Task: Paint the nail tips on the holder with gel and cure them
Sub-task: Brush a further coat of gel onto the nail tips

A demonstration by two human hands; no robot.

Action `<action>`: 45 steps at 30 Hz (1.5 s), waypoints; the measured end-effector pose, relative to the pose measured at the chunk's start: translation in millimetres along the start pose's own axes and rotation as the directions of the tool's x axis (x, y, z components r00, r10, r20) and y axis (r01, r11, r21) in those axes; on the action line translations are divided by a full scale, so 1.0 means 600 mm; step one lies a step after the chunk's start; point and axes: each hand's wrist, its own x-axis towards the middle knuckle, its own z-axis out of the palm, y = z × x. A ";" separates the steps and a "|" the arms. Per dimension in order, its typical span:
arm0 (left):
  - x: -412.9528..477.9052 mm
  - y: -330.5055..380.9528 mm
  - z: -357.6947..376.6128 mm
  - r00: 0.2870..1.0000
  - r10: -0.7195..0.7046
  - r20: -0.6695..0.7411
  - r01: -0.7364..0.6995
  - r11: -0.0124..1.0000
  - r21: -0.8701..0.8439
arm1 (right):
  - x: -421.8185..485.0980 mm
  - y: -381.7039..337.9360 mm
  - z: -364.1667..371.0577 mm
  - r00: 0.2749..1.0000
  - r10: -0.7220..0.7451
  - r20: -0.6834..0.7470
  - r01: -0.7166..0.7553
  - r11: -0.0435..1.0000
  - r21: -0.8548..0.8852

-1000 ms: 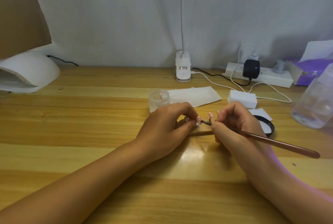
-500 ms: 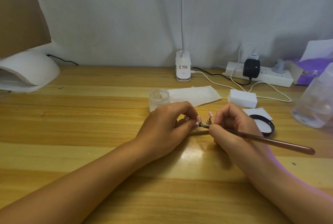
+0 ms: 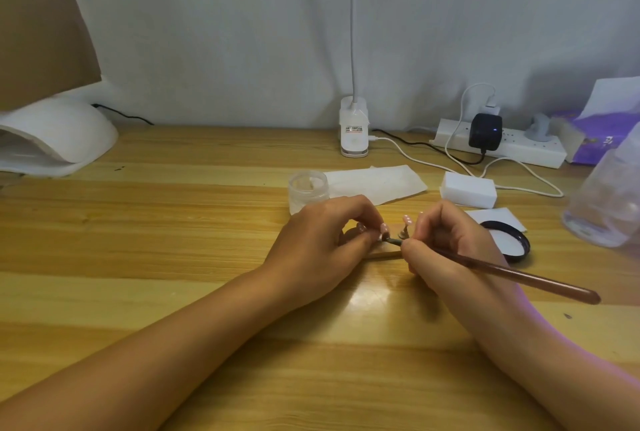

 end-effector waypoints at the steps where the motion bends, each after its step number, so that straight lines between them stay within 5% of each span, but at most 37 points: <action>1: 0.000 0.000 0.000 1.000 0.000 0.000 0.000 1.000 -0.002 | 0.000 -0.001 0.000 1.000 0.002 0.007 -0.002 1.000 -0.001; 8: 0.000 0.004 -0.002 0.999 -0.040 0.003 0.040 0.999 0.023 | -0.001 0.001 -0.002 0.994 -0.009 -0.108 0.034 0.971 0.236; 15: -0.001 0.008 -0.003 0.997 -0.078 0.020 0.077 0.996 0.049 | -0.001 0.004 -0.002 0.996 -0.039 -0.085 0.062 0.954 0.292; 45: 0.000 0.004 -0.002 1.000 -0.025 -0.008 0.025 0.999 0.024 | 0.007 0.012 0.000 0.999 -0.036 -0.013 0.036 0.999 -0.021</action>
